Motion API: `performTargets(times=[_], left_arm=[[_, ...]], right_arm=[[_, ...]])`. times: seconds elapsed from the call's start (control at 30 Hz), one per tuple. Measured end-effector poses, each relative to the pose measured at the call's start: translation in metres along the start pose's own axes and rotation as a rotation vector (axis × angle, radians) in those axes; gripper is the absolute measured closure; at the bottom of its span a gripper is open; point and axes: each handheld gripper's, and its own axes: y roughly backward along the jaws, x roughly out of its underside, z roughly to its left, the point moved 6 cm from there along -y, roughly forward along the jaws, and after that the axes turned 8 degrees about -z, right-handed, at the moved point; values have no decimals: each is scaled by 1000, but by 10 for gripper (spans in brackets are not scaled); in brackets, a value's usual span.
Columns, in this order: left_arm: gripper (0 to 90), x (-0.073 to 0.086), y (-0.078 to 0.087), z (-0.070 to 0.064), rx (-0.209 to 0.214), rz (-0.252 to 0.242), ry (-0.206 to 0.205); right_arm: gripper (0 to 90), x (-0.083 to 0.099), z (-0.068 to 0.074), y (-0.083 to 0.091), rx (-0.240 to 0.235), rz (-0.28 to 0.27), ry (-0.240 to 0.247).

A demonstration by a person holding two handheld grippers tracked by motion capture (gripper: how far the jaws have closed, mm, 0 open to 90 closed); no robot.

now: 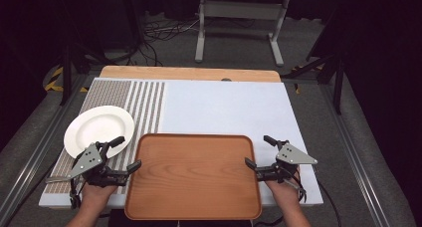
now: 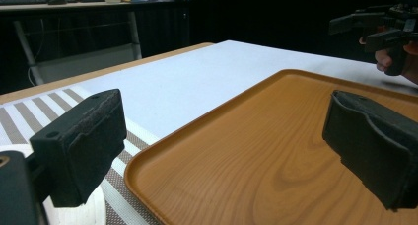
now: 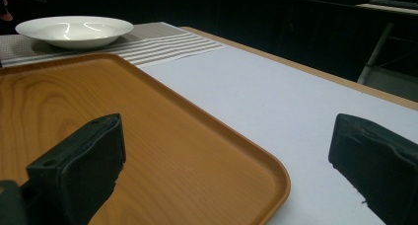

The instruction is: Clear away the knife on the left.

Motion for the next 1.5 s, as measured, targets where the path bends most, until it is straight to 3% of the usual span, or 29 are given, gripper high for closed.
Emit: performTargets(times=[0.3, 0.6, 0.77, 1.0, 1.07, 1.23, 1.5], left_arm=[[26, -3, 1, -1, 7, -1, 13], [43, -11, 2, -3, 46, 24, 8], [59, -17, 4, -3, 75, 62, -7], [67, -25, 5, -1, 96, 66, -11], [71, -26, 5, -1, 110, 80, -18], [82, -26, 9, -3, 193, 133, -16], [104, -30, 21, 2, 227, 211, -55]], right_arm=[[16, 0, 1, -1, -15, -3, -4], [17, 0, 0, 0, -16, -1, -3], [18, 1, 1, 0, -20, 2, -8], [20, 1, 2, -1, -27, 6, -8], [21, 1, 2, -1, -28, 7, -7], [22, 2, 2, 0, -43, 5, -18], [21, 3, 4, -1, -57, 12, -20]])
